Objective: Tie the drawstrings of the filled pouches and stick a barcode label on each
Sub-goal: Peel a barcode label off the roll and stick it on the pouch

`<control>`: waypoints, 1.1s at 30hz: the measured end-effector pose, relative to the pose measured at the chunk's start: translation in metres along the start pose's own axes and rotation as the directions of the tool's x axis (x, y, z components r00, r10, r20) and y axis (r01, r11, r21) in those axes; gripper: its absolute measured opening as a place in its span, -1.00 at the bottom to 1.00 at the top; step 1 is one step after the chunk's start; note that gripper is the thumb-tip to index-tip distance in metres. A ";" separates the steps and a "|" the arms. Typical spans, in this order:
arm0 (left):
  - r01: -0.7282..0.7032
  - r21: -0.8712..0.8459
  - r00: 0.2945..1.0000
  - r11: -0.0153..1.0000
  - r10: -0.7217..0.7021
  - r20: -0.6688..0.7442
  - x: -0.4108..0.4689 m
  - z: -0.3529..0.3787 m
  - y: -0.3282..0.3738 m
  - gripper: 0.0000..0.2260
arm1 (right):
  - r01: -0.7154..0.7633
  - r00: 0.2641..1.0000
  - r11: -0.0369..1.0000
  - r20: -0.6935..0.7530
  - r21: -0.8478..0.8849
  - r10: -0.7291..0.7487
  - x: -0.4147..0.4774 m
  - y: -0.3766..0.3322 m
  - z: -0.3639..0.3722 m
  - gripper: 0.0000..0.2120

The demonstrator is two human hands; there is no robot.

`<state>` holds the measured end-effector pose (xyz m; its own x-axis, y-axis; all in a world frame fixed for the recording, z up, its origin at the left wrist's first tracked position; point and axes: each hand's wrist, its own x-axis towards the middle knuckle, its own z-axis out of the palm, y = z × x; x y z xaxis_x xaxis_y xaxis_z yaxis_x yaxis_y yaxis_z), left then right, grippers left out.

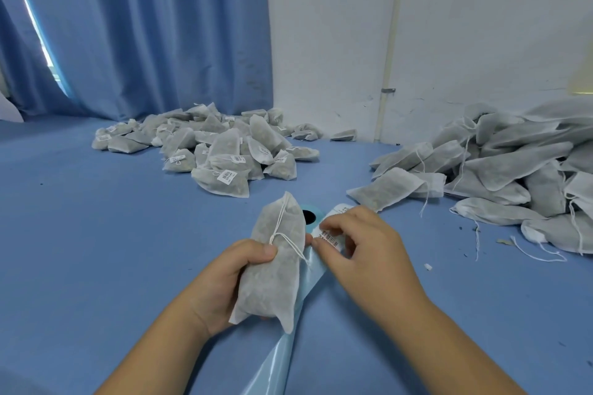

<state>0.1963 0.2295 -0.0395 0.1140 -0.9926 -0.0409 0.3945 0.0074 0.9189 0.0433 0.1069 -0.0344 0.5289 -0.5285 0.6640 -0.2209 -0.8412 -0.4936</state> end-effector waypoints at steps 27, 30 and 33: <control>-0.065 0.166 0.993 0.984 0.080 -0.085 -0.001 -0.002 -0.008 -0.21 | -0.288 0.954 0.947 0.130 0.140 0.271 -0.001 -0.007 -0.007 -0.90; -0.080 0.198 0.991 0.977 0.099 -0.088 -0.002 0.000 -0.008 -0.19 | -0.399 0.913 0.872 0.208 0.285 0.350 0.000 -0.008 -0.009 -0.78; -0.076 0.216 0.991 0.973 0.097 -0.090 -0.004 0.000 -0.009 -0.24 | -0.502 0.862 0.769 0.293 0.395 0.413 0.002 -0.009 -0.011 -0.81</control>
<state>0.1925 0.2332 -0.0480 0.2336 -0.9722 0.0137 0.1786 0.0567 0.9823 0.0375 0.1125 -0.0226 0.6050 -0.7695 0.2045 -0.1118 -0.3363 -0.9351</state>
